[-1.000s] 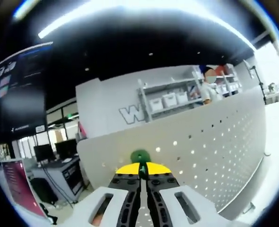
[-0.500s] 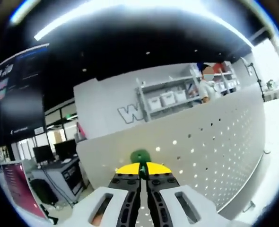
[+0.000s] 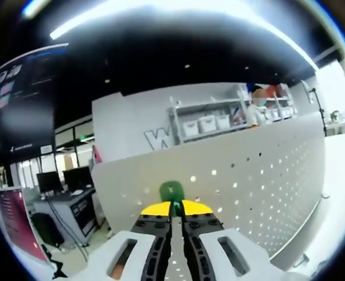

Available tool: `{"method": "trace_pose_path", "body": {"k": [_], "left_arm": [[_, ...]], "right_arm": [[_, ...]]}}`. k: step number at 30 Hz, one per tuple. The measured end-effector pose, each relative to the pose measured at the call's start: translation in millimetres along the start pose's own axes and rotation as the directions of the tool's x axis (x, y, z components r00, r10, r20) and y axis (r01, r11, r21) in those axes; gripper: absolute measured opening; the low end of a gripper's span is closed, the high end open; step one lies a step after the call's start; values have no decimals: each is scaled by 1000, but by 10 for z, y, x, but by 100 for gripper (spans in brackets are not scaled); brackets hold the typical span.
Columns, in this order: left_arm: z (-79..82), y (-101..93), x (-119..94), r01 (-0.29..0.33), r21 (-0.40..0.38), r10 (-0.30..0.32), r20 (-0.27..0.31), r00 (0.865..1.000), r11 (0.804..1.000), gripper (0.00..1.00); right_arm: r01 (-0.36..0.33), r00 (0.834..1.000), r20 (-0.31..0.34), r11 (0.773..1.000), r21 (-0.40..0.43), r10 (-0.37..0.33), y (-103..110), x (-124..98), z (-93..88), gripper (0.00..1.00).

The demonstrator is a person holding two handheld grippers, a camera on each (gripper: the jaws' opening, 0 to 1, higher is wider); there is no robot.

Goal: Insert the hook assembly into the mounting plate slot until the hook locks in place.

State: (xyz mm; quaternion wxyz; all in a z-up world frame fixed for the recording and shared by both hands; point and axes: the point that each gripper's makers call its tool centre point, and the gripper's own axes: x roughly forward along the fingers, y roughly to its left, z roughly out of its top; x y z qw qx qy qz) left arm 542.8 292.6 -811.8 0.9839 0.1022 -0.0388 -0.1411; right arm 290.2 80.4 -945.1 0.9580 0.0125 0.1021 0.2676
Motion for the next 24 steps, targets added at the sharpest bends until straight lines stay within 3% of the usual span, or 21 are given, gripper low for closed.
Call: {"method": "trace_pose_path", "body": {"k": [10,24], "left_arm": [[-7,2,-25,4,-17,-4,-1,1000,1000,12],[98,-23,-145,24,-72,-22,25,999,997,31]], "right_arm": [[-3,1000,2,1000,-1,3,5,0,7,15],[-17,1000,10,1000,-7,17,45,1,36,15]]}}
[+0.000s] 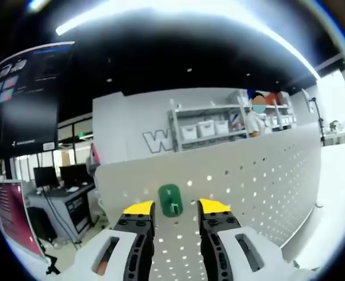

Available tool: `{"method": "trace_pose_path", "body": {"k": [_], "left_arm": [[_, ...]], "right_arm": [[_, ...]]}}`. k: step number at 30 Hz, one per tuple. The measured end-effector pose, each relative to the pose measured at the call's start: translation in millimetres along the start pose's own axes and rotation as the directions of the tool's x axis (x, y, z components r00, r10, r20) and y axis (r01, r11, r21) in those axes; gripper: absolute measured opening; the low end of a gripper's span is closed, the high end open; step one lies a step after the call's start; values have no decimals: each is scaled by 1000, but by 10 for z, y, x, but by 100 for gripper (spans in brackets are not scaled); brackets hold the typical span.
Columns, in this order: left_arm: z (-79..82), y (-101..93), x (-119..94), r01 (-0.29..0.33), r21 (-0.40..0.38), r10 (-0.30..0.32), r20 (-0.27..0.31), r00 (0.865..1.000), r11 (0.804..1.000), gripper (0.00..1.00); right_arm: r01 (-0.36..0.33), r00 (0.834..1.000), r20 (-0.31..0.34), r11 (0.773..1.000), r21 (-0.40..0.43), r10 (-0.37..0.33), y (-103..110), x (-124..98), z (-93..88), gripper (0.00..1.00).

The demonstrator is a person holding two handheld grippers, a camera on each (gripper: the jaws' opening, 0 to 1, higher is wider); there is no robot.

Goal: Insert the hook assembly into the mounting plate slot until the hook locks in place.

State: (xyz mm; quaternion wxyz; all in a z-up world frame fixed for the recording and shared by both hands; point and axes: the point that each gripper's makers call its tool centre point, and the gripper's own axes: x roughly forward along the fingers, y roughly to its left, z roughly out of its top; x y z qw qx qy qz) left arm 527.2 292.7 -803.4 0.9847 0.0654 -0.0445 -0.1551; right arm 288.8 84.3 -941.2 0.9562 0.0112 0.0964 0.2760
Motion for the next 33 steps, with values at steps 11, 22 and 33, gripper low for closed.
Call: {"method": "trace_pose_path", "body": {"k": [11,22,33], "left_arm": [[64,-90,-189,29,-23,-29,16,999,999,48],[46,-191,-493,46,-33,-45,18,999,998,58],[-45,-312,-800,54,-58,-54,7,999,997,58]], "right_arm": [[-13,1000,8,1000,-7,13,33,-7,29,15],[8,1000,26,1000,-13,-7,-94,-66,96,15],[19,999,40,1000,-24,-18,-164,-104,150,15]]}}
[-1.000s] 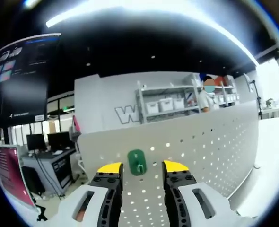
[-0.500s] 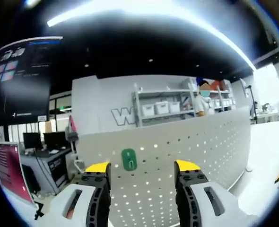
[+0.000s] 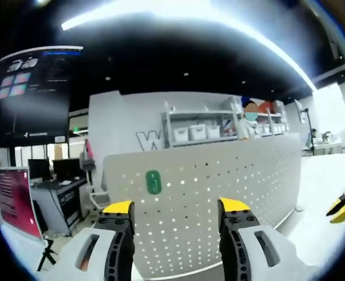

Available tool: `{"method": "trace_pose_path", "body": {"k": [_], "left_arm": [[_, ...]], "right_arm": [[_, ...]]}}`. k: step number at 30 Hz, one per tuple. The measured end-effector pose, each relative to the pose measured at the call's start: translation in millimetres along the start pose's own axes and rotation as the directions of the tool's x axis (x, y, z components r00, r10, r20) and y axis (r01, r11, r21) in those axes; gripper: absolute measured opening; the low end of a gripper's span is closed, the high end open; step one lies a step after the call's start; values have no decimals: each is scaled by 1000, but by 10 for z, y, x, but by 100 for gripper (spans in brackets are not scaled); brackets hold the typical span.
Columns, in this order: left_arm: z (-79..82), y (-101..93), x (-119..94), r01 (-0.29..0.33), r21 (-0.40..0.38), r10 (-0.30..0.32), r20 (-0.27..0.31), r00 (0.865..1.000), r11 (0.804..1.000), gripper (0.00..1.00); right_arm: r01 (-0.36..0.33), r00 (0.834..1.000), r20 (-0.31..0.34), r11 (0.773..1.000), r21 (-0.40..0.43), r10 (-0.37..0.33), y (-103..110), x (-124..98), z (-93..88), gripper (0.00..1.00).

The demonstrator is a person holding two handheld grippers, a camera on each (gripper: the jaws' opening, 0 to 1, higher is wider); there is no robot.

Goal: Insert the hook assembly into the mounting plate slot until the hook locks in place.

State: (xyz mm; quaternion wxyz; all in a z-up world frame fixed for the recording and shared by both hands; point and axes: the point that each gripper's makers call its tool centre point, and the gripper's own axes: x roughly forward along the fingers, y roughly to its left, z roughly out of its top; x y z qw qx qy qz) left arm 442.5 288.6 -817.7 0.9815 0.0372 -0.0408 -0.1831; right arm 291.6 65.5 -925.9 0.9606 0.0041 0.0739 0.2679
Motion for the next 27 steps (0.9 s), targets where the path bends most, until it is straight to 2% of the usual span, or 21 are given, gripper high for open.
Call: {"method": "trace_pose_path", "body": {"k": [13,19,27], "left_arm": [[-295,-291,-327,32,-29,-34,-54,998,999,59],[-346,-416,-459,47,-35,-49,-66,997,998,59],[-444,-570,-716,72,-66,-77,-77,994,995,59]], "right_arm": [[-11,1000,-10,1000,-4,11,-79,-4,-53,15],[-27,1000,-16,1000,-12,27,-96,22,-69,15],[-78,995,-65,996,-42,75,-79,160,-194,15]]}}
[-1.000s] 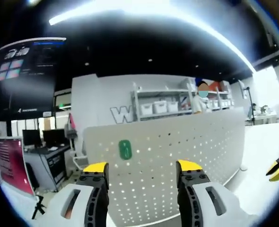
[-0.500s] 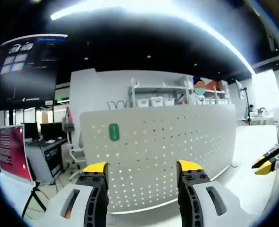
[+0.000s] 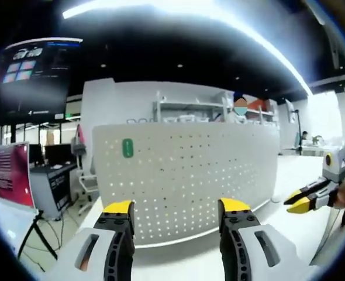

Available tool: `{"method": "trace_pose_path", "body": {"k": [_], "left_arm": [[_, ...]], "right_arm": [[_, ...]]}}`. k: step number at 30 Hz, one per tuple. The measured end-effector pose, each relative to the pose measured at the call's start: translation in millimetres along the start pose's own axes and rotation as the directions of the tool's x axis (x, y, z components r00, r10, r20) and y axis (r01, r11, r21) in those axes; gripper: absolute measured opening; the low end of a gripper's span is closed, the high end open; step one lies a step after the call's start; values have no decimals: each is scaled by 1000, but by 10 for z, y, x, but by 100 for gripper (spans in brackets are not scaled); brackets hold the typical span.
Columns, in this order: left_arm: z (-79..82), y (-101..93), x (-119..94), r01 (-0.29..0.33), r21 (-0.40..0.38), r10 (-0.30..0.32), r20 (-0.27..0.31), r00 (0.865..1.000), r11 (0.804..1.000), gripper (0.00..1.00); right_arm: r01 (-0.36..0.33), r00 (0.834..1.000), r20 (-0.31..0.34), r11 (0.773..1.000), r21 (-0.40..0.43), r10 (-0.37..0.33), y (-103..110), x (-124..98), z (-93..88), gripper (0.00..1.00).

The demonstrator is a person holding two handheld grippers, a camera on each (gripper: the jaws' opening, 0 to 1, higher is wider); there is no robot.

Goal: Insert the hook assembly into the mounting plate slot until the hook locks in place.

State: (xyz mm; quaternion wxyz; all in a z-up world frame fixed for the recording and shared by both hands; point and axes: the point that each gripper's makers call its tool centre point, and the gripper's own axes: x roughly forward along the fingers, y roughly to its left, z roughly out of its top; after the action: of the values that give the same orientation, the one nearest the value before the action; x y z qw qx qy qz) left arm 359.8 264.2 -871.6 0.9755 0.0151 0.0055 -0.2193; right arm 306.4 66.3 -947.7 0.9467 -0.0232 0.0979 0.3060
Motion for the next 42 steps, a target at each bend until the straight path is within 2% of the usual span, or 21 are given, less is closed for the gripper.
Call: {"method": "trace_pose_path", "body": {"k": [7,13,22,27,32,35,42], "left_arm": [[-151,-180,-202,25,-4,-25,-27,999,1000,58],[-230,-318,-310,41,-8,-41,-39,998,999,58],[-324,-405,-365,49,-14,-50,-59,997,999,57],[-348,-415,-383,44,-15,-45,-66,997,999,58],[-353,-407,-396,35,-13,-36,-72,997,999,57],[-364,-396,-404,28,-15,-30,-77,997,999,57],[-392,-403,-426,22,-17,-23,-91,996,1000,56]], "right_arm": [[-76,995,-72,996,-36,73,117,216,-202,15],[-140,980,-152,988,-61,129,214,369,-445,15],[-237,936,-289,967,-93,201,269,562,-862,15],[-285,904,-362,952,-115,227,284,617,-1083,15],[-322,880,-409,937,-136,242,296,654,-1229,15],[-351,863,-441,920,-176,245,300,687,-1299,15],[-402,836,-483,889,-218,260,332,767,-1393,15]]}}
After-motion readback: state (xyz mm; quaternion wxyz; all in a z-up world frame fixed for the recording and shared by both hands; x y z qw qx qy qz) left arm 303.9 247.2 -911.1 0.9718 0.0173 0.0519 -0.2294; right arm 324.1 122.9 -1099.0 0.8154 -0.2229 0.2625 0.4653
